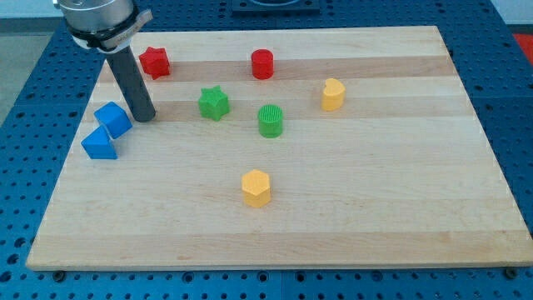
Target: Move the arm to the top left corner
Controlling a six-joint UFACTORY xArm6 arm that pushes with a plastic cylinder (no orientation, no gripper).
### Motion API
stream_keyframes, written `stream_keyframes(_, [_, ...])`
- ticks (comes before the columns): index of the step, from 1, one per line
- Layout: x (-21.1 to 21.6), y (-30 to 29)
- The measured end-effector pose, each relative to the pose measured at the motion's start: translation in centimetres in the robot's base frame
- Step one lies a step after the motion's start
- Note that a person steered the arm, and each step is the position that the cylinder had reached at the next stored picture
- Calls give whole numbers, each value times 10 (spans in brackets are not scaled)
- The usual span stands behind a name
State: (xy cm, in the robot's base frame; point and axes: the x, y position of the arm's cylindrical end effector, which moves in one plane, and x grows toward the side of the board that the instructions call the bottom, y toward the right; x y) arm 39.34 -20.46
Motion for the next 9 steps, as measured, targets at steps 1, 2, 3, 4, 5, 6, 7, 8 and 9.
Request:
stream_keyframes(1, [9,-12])
stream_keyframes(2, [17,-19])
stream_keyframes(3, [17,2])
stream_keyframes(4, [12,25])
stream_keyframes(5, [-14,30])
stream_keyframes(6, [-18,4])
stream_keyframes(7, [-42,-55])
stream_keyframes(8, [-97,-87])
stream_keyframes(9, [-154,-78])
